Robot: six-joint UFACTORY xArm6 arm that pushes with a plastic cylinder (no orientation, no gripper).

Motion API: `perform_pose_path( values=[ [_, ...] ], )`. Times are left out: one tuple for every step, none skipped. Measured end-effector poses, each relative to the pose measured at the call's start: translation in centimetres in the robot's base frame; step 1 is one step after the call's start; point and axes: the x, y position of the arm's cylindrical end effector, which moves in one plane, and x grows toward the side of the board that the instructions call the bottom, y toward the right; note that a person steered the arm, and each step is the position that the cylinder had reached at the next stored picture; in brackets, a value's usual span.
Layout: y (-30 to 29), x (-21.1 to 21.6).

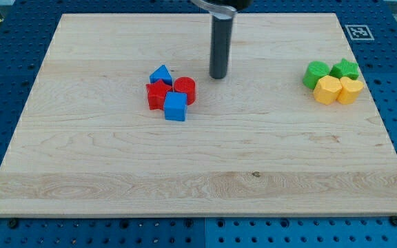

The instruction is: Push the blue triangle to the top of the red circle

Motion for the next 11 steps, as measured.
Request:
perform_pose_path(
  values=[
    [-5.9, -4.0],
    [-12.7, -4.2],
    [-16.6, -3.0],
    [-16.8, -0.2],
    [-14.8, 3.2],
    [-13.7, 5.1],
    [-12.8, 4.6],
    [-10.9, 3.3],
    [-8.6, 3.1],
    [-7.9, 3.1],
    [-6.4, 2.2]
  ],
)
